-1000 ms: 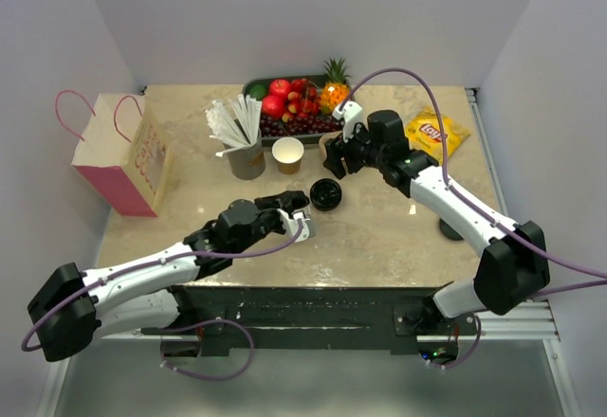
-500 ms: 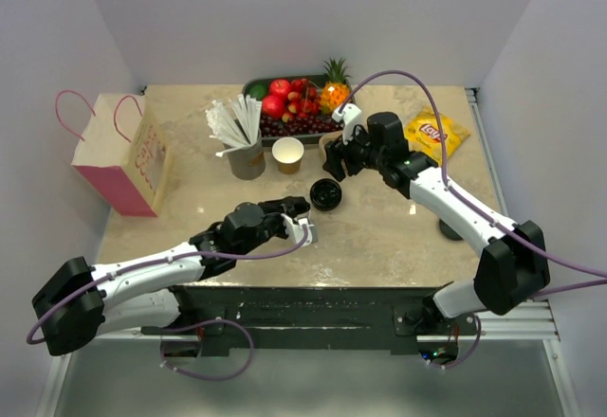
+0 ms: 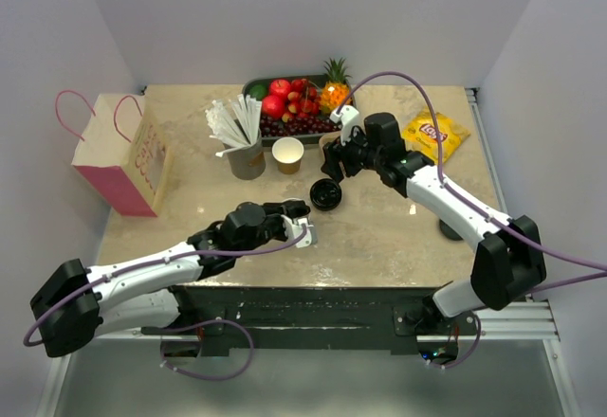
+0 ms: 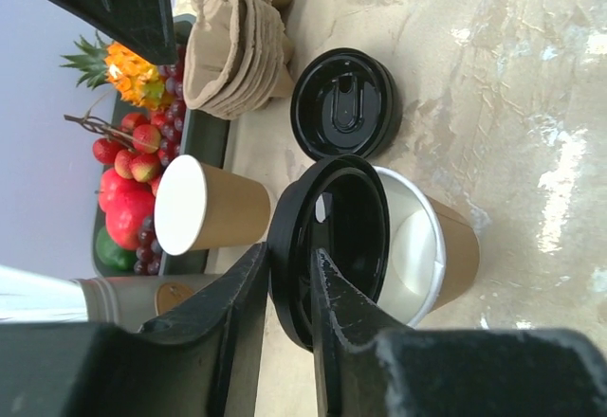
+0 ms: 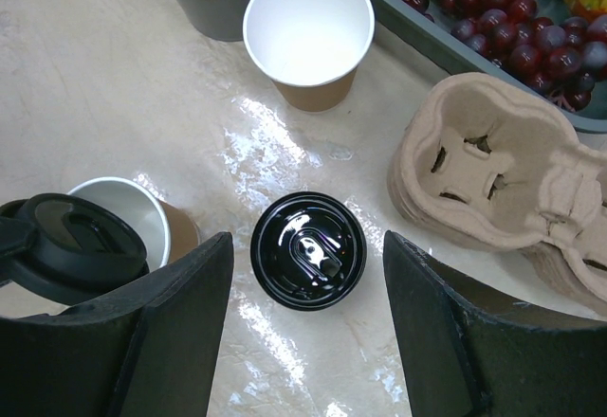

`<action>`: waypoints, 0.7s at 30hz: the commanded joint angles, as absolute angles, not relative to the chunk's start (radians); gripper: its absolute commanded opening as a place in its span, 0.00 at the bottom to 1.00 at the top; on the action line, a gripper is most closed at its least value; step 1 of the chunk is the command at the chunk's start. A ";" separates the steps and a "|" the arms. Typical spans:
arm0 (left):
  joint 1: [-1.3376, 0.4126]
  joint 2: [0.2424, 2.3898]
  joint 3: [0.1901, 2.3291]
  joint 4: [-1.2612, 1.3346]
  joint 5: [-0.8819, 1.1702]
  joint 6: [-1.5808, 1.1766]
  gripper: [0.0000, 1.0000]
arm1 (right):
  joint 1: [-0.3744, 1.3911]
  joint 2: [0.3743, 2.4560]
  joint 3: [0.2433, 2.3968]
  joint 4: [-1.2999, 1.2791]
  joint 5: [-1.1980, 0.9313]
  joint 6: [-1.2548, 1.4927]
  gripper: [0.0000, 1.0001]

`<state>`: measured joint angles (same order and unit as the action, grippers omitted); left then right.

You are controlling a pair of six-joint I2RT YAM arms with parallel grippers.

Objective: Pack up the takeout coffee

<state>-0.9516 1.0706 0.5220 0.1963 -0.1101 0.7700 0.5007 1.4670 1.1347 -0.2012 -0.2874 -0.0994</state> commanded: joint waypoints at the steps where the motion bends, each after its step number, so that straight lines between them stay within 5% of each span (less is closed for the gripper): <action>1: -0.957 1.040 0.569 0.158 -0.069 0.709 0.33 | 0.499 1.460 1.173 -0.158 -0.314 -0.081 0.67; 21: -0.957 1.020 0.614 0.040 0.021 0.568 0.35 | 0.499 1.477 1.181 -0.156 -0.324 -0.080 0.68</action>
<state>-0.9516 1.0370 0.5747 0.0635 -0.0261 0.6159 0.5007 1.4689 1.1347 -0.1947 -0.3004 -0.0959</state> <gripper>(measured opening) 0.346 0.673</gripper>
